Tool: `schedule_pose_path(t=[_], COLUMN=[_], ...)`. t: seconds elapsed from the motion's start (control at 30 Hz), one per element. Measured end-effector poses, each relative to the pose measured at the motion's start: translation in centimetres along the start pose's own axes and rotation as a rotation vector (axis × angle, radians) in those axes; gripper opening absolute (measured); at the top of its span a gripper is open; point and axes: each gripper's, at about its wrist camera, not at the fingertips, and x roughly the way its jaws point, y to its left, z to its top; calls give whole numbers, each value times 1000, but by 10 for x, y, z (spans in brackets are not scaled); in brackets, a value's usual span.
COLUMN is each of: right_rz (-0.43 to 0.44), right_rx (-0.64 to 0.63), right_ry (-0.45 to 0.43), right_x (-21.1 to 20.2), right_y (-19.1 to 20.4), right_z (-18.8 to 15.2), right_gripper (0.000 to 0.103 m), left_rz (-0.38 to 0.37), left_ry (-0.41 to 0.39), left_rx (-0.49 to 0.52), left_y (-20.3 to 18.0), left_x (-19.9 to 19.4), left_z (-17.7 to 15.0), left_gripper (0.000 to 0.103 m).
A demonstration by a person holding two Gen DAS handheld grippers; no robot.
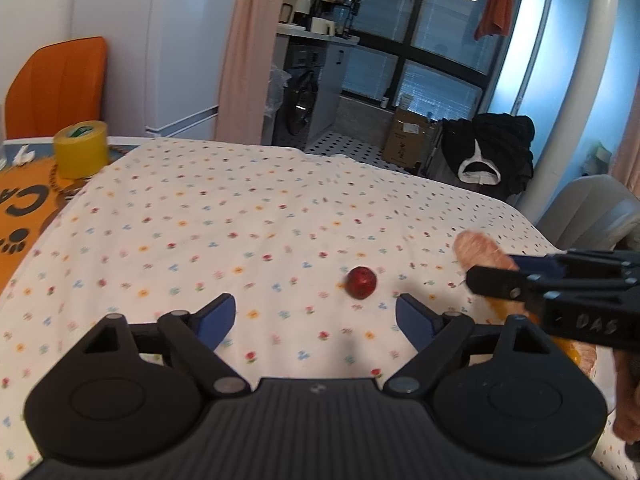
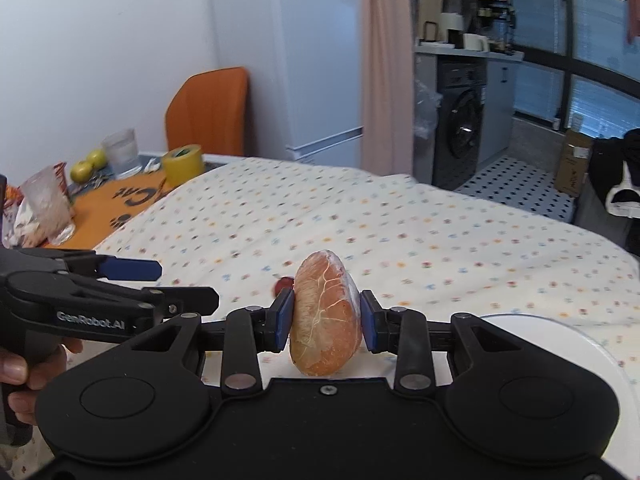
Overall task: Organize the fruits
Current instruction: 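Carry the pomelo segment toward the plate with right tool while left tool closes on the cherry, then open right tool to release the pomelo segment onto the plate while left tool carries the cherry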
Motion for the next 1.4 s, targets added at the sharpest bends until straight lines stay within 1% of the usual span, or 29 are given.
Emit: schedule_pose_path(t=[0.2, 0.37, 0.7, 0.8, 0.9, 0.93, 0.97, 1.03, 1.1, 1.2, 1.3, 1.4], right_rz=[-47, -81, -130, -145, -163, -168, -172, -176, -177, -171, -177, -195], right_rx=[37, 74, 138, 155, 171, 175, 179, 191, 201, 208, 212, 227], right_ry=[-6, -10, -16, -18, -22, -23, -25, -28, -30, -36, -41, -40], right_x=[-10, -16, -28, -30, -32, -32, -33, -33, -33, -32, -33, -36], right_y=[-25, -43, -75, -84, -93, -95, -99, -104, -109, -112, -116, -121], right_z=[-6, -13, -29, -32, -35, -36, -37, -38, -39, -40, -41, -44], right_gripper=[33, 33, 33, 33, 33, 33, 33, 33, 33, 33, 33, 33], left_rz=[-13, -14, -4, -4, 5, 10, 18, 12, 4, -2, -29, -59], left_ry=[11, 27, 57, 70, 55, 51, 48, 53, 60, 49, 35, 17], left_rx=[36, 44, 72, 73, 96, 100, 101, 89, 77, 86, 83, 101], left_y=[-15, -21, -32, -34, -38, -38, -39, -38, -38, -43, -50, -62], left_x=[17, 33, 63, 72, 76, 77, 78, 78, 76, 70, 61, 51], left_z=[4, 7, 8, 8, 8, 8, 9, 10, 12, 15, 17, 20], left_gripper=[78, 69, 61, 57, 53, 47, 37, 23, 23, 23, 23, 23])
